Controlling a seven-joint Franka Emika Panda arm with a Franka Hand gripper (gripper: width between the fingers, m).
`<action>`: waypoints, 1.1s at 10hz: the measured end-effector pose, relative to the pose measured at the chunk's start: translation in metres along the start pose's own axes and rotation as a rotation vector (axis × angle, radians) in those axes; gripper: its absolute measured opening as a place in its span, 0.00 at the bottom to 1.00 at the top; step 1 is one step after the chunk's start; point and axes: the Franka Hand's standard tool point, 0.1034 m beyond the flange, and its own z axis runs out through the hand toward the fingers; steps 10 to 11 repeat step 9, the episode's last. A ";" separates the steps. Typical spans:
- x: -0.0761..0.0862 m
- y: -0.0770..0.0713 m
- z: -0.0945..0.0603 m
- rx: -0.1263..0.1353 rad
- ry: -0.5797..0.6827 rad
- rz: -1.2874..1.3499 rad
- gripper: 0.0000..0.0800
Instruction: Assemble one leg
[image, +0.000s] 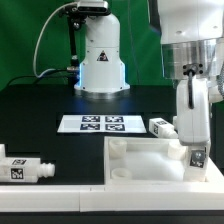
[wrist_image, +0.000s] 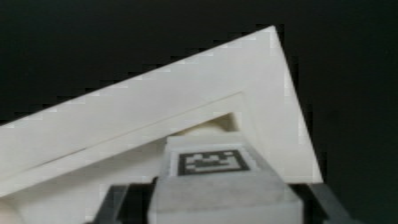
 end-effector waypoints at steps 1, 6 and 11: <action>0.001 0.000 0.000 0.005 0.007 0.016 0.36; -0.016 -0.004 -0.027 0.034 -0.027 -0.049 0.74; -0.017 -0.005 -0.035 0.047 -0.047 -0.042 0.81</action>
Offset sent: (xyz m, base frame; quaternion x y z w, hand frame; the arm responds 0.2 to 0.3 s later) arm 0.0000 0.0000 0.0000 0.0000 0.0000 0.0000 1.0000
